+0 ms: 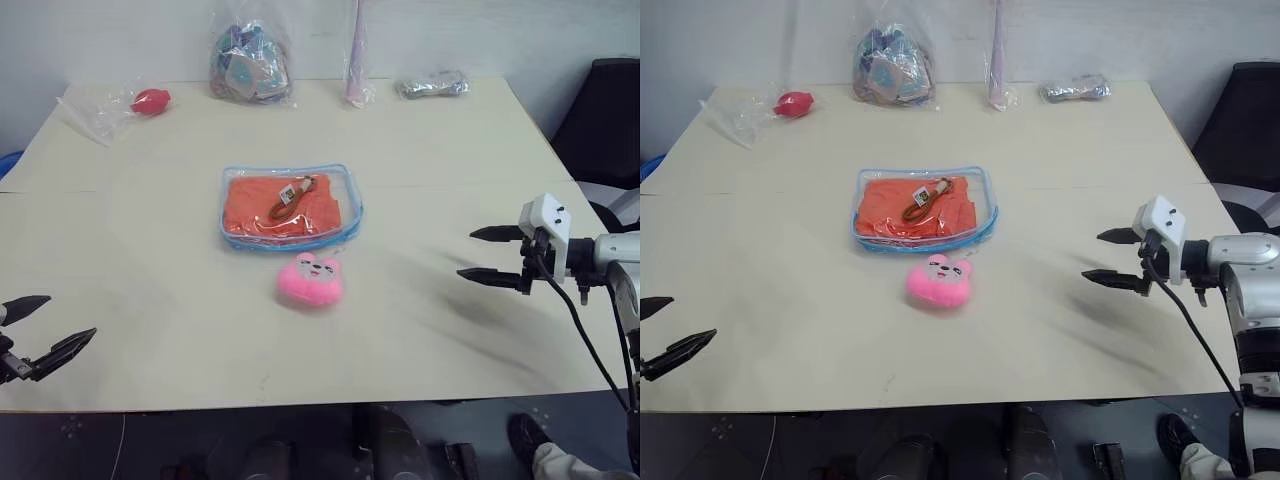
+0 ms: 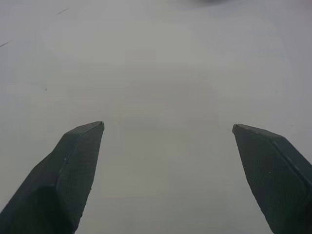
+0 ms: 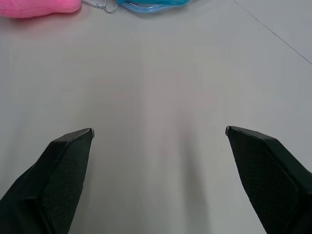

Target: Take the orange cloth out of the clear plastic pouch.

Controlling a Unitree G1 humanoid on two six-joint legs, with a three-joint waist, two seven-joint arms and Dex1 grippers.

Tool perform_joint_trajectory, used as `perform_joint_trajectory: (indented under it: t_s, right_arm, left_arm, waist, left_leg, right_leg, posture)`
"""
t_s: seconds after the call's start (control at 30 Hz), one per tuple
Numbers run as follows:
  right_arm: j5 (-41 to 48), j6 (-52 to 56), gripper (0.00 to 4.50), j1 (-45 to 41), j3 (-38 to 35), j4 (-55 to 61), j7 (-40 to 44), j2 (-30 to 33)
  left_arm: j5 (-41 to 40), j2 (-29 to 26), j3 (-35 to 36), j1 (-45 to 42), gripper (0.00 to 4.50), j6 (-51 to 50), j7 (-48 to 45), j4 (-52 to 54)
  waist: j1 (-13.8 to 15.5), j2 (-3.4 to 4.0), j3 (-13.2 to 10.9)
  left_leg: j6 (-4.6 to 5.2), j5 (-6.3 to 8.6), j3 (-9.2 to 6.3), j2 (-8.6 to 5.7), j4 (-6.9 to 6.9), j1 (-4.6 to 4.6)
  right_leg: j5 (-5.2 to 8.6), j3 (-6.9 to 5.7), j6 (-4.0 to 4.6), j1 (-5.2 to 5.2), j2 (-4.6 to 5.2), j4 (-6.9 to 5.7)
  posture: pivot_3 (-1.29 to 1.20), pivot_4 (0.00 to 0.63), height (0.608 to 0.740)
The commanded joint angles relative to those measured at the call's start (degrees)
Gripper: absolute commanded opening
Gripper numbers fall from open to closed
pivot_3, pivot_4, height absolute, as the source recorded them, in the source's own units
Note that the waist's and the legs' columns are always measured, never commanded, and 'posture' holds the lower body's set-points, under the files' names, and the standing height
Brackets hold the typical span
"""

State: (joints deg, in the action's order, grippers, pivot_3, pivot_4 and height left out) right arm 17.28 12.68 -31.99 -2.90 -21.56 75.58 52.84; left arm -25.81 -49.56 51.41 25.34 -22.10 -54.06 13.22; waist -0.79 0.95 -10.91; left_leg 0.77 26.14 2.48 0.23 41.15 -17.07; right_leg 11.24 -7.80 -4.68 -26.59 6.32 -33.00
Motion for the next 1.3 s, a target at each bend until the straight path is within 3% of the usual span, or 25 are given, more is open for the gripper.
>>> perform_joint_trajectory:
  t_s: [0.03, 1.07, 1.2, 1.3]
  right_arm:
    - [1.05, -0.17, 4.50, -1.04, -1.82, 1.04, -0.13, -0.07]
    - [1.51, 3.17, 4.50, -1.37, -1.82, 1.15, -0.09, -0.97]
    - [2.74, 3.98, 4.50, 0.69, -2.44, 5.65, -1.01, -1.38]
    - [6.57, 8.50, 4.50, 2.98, -3.78, 14.30, -3.06, -2.46]
  left_arm:
    - [0.35, -0.24, 1.47, 0.35, 4.49, 1.18, -0.47, 0.90]
    - [-1.91, 0.95, 0.46, -1.66, 4.49, -3.15, 1.45, 3.49]
    - [-8.17, 0.93, -0.42, -6.60, 4.49, -11.00, 5.41, 7.71]
    - [-17.03, -0.87, -3.53, -15.77, 4.49, -20.74, 11.09, 12.29]
  waist:
    - [0.00, 0.00, 0.00]
    - [-0.04, 0.00, 0.00]
    - [0.28, 0.00, 0.00]
    - [0.87, 0.00, 0.00]
  left_leg:
    - [0.00, 0.00, 0.00, 0.00, 0.00, 0.00]
    - [0.00, 0.00, 0.00, -0.10, 0.03, 0.01]
    - [0.00, 0.00, -0.02, -0.09, 0.06, 0.01]
    - [-0.01, -0.01, -0.14, -0.02, 0.17, 0.00]
  right_leg:
    - [0.00, 0.00, 0.00, 0.00, 0.00, 0.00]
    - [0.00, 0.00, 0.00, 0.00, 0.01, -0.03]
    - [0.00, -0.01, 0.00, 0.01, 0.01, -0.06]
    - [-0.01, 0.00, -0.01, 0.02, 0.11, -0.16]
  posture:
    - [0.00, 0.150, 0.740]
    - [0.00, 0.150, 0.740]
    - [0.00, 0.150, 0.740]
    - [0.00, 0.150, 0.740]
